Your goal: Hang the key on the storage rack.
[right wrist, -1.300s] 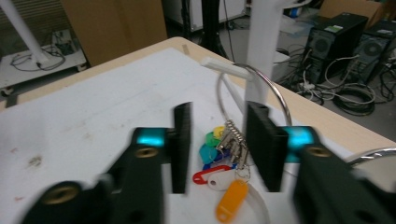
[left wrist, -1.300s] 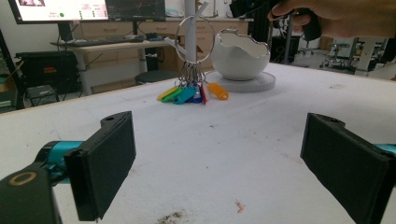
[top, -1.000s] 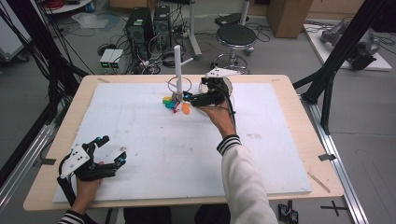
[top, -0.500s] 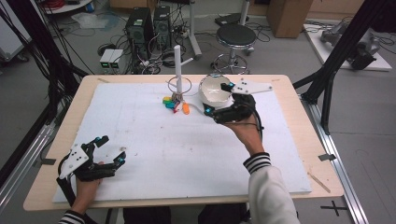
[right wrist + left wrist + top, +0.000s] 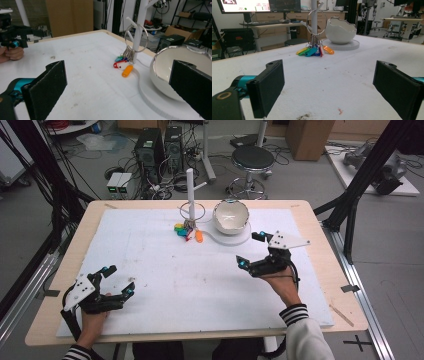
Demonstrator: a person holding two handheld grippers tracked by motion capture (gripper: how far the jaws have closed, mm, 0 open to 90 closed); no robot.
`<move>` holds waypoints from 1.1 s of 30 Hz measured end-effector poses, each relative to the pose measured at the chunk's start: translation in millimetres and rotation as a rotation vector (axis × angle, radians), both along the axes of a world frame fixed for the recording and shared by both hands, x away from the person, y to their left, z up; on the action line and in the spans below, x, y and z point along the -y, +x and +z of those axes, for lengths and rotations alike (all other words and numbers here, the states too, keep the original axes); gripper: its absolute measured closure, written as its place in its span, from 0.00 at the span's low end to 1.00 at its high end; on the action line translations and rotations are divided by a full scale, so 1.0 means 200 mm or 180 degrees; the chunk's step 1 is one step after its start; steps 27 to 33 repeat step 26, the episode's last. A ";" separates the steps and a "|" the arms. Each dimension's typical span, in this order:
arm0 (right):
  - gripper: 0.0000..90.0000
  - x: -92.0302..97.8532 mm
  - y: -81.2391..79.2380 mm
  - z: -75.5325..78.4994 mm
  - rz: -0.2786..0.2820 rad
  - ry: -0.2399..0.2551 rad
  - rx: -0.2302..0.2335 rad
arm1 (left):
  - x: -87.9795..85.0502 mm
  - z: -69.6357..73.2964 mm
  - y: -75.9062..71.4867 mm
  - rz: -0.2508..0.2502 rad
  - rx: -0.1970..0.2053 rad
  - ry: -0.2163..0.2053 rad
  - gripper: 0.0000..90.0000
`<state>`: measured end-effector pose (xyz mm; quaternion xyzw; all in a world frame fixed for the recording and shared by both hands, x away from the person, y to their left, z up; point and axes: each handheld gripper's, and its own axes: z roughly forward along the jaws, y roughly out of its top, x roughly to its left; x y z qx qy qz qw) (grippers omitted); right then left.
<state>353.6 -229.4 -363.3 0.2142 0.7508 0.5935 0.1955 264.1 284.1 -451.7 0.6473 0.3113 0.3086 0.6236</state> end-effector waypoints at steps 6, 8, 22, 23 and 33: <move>0.01 0.10 -0.07 -0.16 -0.0023 0.0172 -0.0047 | 0.00 0.00 0.00 -0.0001 0.0011 0.0005 0.12; 0.01 0.13 -0.09 -0.22 -0.0050 0.0219 -0.0097 | 0.00 0.00 0.00 0.0000 0.0013 0.0003 0.12; 0.01 0.27 -0.17 -0.44 -0.0426 0.0582 0.0046 | 0.00 0.00 0.00 -0.0004 0.0027 0.0018 0.12; 0.01 0.27 -0.17 -0.44 -0.0417 0.0577 0.0051 | 0.00 0.00 0.00 0.0000 0.0026 0.0017 0.12; 0.01 0.27 -0.17 -0.44 -0.0445 0.0559 0.0076 | 0.00 0.00 -0.01 -0.0003 0.0047 0.0028 0.12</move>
